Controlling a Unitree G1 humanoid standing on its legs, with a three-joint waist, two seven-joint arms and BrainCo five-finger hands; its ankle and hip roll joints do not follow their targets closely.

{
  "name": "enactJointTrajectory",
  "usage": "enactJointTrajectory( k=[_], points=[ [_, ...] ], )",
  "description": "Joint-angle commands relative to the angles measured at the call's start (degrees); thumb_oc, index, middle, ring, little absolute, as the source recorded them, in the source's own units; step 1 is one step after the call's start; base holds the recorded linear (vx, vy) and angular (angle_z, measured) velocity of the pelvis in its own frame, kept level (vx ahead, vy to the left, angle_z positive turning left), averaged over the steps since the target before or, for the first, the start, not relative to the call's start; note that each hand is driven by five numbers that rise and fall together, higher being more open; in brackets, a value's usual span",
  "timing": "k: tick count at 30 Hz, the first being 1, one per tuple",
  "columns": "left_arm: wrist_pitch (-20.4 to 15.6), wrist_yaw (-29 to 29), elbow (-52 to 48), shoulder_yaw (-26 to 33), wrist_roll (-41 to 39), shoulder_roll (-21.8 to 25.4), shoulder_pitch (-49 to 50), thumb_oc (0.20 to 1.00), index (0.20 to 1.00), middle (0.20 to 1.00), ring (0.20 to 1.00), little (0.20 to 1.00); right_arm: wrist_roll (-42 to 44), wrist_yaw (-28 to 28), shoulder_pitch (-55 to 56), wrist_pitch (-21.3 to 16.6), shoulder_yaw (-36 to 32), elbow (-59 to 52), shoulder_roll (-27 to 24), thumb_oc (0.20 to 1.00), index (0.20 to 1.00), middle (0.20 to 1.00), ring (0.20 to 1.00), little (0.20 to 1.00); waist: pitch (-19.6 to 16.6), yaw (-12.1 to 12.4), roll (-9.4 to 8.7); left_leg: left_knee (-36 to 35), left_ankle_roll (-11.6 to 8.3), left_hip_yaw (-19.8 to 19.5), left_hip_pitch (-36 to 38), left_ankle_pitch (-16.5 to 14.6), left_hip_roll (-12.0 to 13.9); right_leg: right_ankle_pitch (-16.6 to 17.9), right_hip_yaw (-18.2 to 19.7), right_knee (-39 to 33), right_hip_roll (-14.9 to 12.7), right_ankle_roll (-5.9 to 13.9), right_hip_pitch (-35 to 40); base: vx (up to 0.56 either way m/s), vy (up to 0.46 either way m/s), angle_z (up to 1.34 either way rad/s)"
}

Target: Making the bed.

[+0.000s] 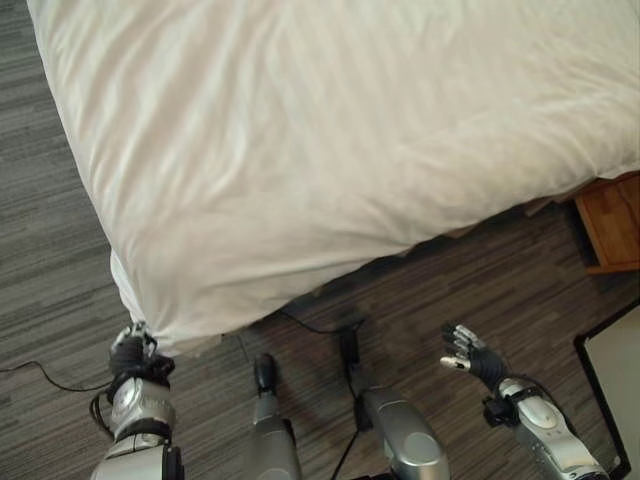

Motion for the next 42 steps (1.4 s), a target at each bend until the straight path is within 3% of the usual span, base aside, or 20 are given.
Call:
enactJointTrajectory(
  k=[1,5,9,12,13,16,17,21,22,26,28,34,35,37,42],
  points=[
    [-0.2,1.5,2.5,2.2,0.9,0.2,6.8,0.200,0.200,0.200,0.200,0.200,2.0,0.8,2.4,-1.4,-0.9,-2.4,0.3,1.000,1.000,1.000,1.000,1.000,-2.4,2.7,-1.45,0.4,1.10,2.5,0.7,1.4,0.6,-1.7,2.8,1.4,-2.1,2.54,0.3,0.00,-0.032,0.09],
    [-2.1,1.8,0.6,5.9,-4.0,1.2,9.1,0.200,0.200,0.200,0.200,0.200,1.4,0.9,3.6,-1.1,-1.3,-1.9,0.2,1.000,1.000,1.000,1.000,1.000,-2.1,4.4,-0.28,0.4,1.16,1.8,0.7,1.6,0.4,-1.8,2.1,1.2,-2.2,2.50,0.8,0.00,-0.017,0.07],
    [-7.2,1.9,-6.4,8.4,-11.6,2.5,8.2,0.200,0.200,0.200,0.200,0.200,1.3,0.7,3.8,-1.2,-1.4,-1.4,0.4,1.000,1.000,1.000,1.000,1.000,-3.2,5.1,0.72,0.4,1.17,1.6,1.1,1.5,0.2,-2.0,1.8,1.2,-2.5,2.51,1.4,0.00,0.011,0.15],
    [-10.7,-4.1,-33.8,1.1,-12.3,0.0,10.6,0.200,0.200,0.200,0.200,0.200,0.0,1.8,4.1,-1.6,-3.7,-2.4,-1.0,1.000,1.000,1.000,1.000,1.000,-4.0,5.5,2.49,0.4,1.39,1.0,1.7,1.3,-0.2,-2.2,1.5,1.2,-2.9,2.45,2.3,-0.02,0.042,0.08],
    [-10.7,-3.9,-34.1,1.1,-12.1,-0.1,10.8,0.200,0.200,0.200,0.200,0.200,0.0,1.8,4.2,-1.5,-3.7,-2.5,-1.0,1.000,1.000,1.000,1.000,1.000,-4.1,5.5,2.51,0.4,1.39,1.0,1.5,1.5,-0.2,-2.0,1.5,1.2,-3.0,2.45,2.1,-0.02,0.027,0.08],
    [-12.0,-6.1,-61.4,-4.2,-9.5,-2.4,14.8,0.200,0.200,0.200,0.200,0.200,-1.3,2.8,4.2,-1.7,-5.2,-1.8,-1.2,1.000,1.000,1.000,1.000,1.000,-4.3,5.6,3.68,0.4,1.60,0.3,2.0,1.4,-0.6,-2.1,1.0,1.2,-3.3,2.42,2.9,-0.03,0.030,0.07],
    [-11.6,-9.9,-71.0,-6.1,-9.5,-2.3,14.4,0.200,0.200,0.200,0.200,0.200,-2.1,3.7,4.2,-1.8,-5.7,-1.3,-1.4,1.000,1.000,1.000,1.000,1.000,-4.7,5.2,3.97,0.4,1.62,0.1,2.2,1.2,-0.8,-2.1,1.1,1.1,-3.4,2.56,3.2,-0.03,0.029,0.05],
    [-9.3,-12.8,-75.9,-11.7,-7.1,-1.2,13.5,0.200,0.200,0.200,0.200,0.200,-2.8,5.3,4.3,-1.4,-5.5,-1.9,-2.4,1.000,1.000,1.000,1.000,1.000,-5.5,4.4,4.17,0.4,1.66,0.3,2.0,1.3,-0.9,-1.6,1.4,0.9,-3.5,2.70,2.9,-0.02,0.018,0.02],
    [-8.3,-14.1,-74.8,-14.9,-6.1,-0.7,13.5,0.200,0.200,0.200,0.200,0.200,-3.1,6.2,3.9,-1.2,-5.2,-2.0,-2.9,1.000,1.000,1.000,1.000,1.000,-5.8,4.0,4.28,0.4,1.69,0.6,2.0,1.3,-0.9,-1.5,1.7,0.8,-3.4,2.76,2.7,-0.02,0.034,-0.03],
    [-6.8,-15.2,-70.6,-19.0,-4.9,-1.4,13.8,0.200,0.200,0.200,0.200,0.200,-3.3,6.7,3.7,-0.8,-5.0,-2.4,-3.6,1.000,1.000,1.000,1.000,1.000,-6.1,3.5,4.42,0.4,1.79,1.1,2.0,1.2,-0.9,-1.3,2.1,0.8,-3.4,2.80,2.4,-0.01,0.030,-0.08],
    [-5.3,-15.5,-62.1,-20.4,-5.8,-3.4,13.5,0.200,0.200,0.200,0.200,0.200,-3.4,6.3,3.4,-0.7,-5.1,-2.0,-3.6,1.000,1.000,1.000,1.000,1.000,-6.3,3.3,4.40,0.4,1.87,1.3,1.8,1.4,-0.9,-1.3,2.3,0.7,-3.5,2.80,1.9,-0.01,0.024,-0.08],
    [-3.7,-11.0,-49.7,-23.2,1.7,-2.6,11.7,0.200,0.200,0.200,0.200,0.200,-3.4,4.9,1.8,-0.5,-4.7,-1.5,-4.1,1.000,1.000,1.000,1.000,1.000,-5.9,2.8,4.45,0.4,1.89,1.6,1.0,1.8,-0.7,-0.9,2.4,0.8,-3.2,2.70,1.1,0.00,0.002,-0.01],
    [-3.7,-11.0,-49.6,-23.2,1.7,-2.6,11.6,0.200,0.200,0.200,0.200,0.200,-3.4,4.9,1.8,-0.5,-4.7,-1.4,-4.1,1.000,1.000,1.000,1.000,1.000,-5.8,2.8,4.46,0.4,1.89,1.6,1.0,1.8,-0.7,-0.9,2.4,0.8,-3.2,2.70,1.1,0.00,0.000,0.00],
    [-4.2,-8.1,-39.0,-20.4,0.3,-3.7,7.9,0.200,0.200,0.200,0.200,0.200,-2.4,3.5,-0.1,-0.5,-4.1,-0.9,-3.5,1.000,1.000,1.000,1.000,1.000,-5.6,2.5,3.85,0.4,1.77,2.2,0.1,2.1,-0.3,-0.4,3.1,0.7,-2.8,2.79,-0.1,-0.01,0.009,-0.07],
    [-5.2,-6.2,-35.8,-17.4,-1.1,-2.9,5.8,0.200,0.200,0.200,0.200,0.200,-1.3,2.7,0.0,-0.8,-4.4,-0.8,-2.9,1.000,1.000,1.000,1.000,1.000,-5.3,2.1,3.12,0.4,1.62,2.6,-0.8,2.3,-0.2,-0.1,3.5,0.7,-2.4,2.91,-1.3,-0.01,-0.003,-0.10]
  ],
)
